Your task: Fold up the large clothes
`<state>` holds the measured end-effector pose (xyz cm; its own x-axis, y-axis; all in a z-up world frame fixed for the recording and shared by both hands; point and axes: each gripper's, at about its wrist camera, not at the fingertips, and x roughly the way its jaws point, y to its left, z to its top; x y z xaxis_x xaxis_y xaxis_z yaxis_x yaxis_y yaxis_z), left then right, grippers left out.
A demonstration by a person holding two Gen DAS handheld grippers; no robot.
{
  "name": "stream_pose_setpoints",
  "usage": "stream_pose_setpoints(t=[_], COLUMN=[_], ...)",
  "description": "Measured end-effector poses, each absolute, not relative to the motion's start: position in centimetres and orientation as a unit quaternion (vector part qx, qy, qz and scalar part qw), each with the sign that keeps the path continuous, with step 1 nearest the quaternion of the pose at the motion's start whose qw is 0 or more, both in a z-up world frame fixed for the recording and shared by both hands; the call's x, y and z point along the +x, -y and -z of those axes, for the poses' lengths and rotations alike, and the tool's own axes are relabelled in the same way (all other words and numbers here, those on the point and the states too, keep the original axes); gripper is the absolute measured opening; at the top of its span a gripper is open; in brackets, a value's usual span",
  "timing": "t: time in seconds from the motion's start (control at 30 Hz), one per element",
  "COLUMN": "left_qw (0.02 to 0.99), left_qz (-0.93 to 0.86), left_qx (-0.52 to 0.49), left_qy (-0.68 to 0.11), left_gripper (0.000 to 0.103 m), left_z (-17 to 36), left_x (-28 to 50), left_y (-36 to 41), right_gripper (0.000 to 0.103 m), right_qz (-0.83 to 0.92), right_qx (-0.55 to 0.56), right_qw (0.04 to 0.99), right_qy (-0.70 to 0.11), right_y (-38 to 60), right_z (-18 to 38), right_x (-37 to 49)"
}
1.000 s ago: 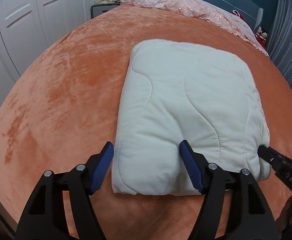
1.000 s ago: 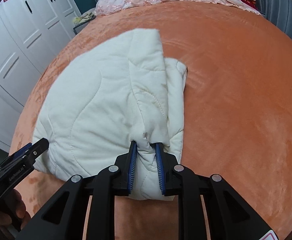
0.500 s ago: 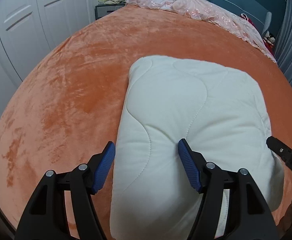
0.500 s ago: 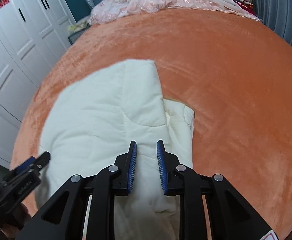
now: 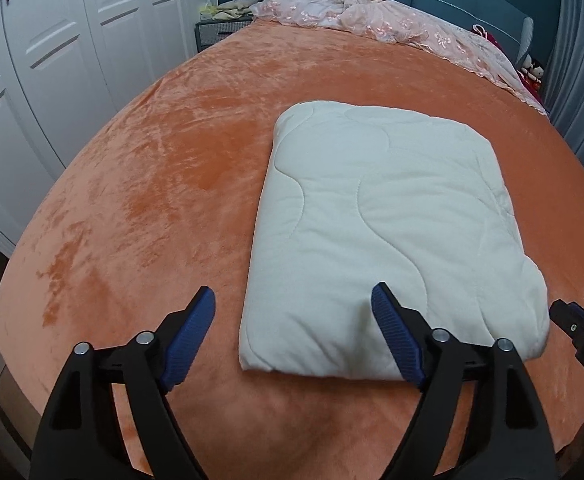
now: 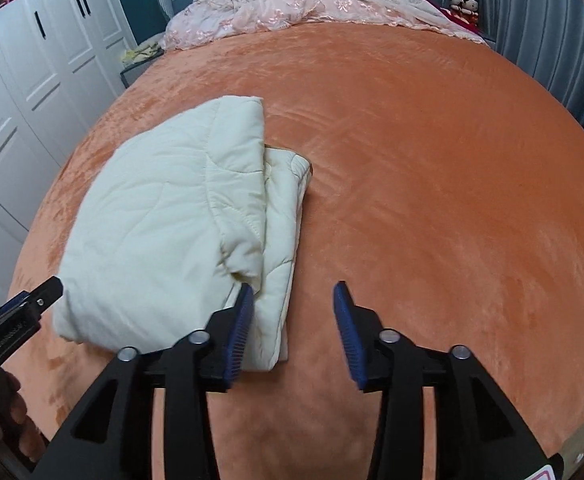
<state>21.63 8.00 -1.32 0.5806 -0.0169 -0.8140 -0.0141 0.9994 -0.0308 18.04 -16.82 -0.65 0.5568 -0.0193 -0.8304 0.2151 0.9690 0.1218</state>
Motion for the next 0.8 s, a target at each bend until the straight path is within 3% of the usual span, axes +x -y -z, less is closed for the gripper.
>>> stream_pose_setpoints(t=[0.03,0.13,0.8], left_qw=[0.892,0.9,0.915], left_qz=[-0.003,-0.008,-0.004], left_qx=[-0.013,0.003,0.024], left_qy=[-0.451,-0.435,-0.403], left_gripper=[0.09,0.092,0.094], left_z=[0.9,-0.4,-2.6], left_x=[20.8,18.3,6.8], left_y=[-7.8,-7.2,-4.8], right_gripper=[0.065,0.074,0.081], right_qz=[0.063,0.05,0.037], right_qx=[0.099,0.075,0.054], right_qw=[0.882,0.895,0.912], right_qy=[-0.456,-0.437,-0.405], right_y=[16.3,14.4,11.1], right_z=[-0.2,-2.0,-3.5], right_x=[17.1,14.5,4.3])
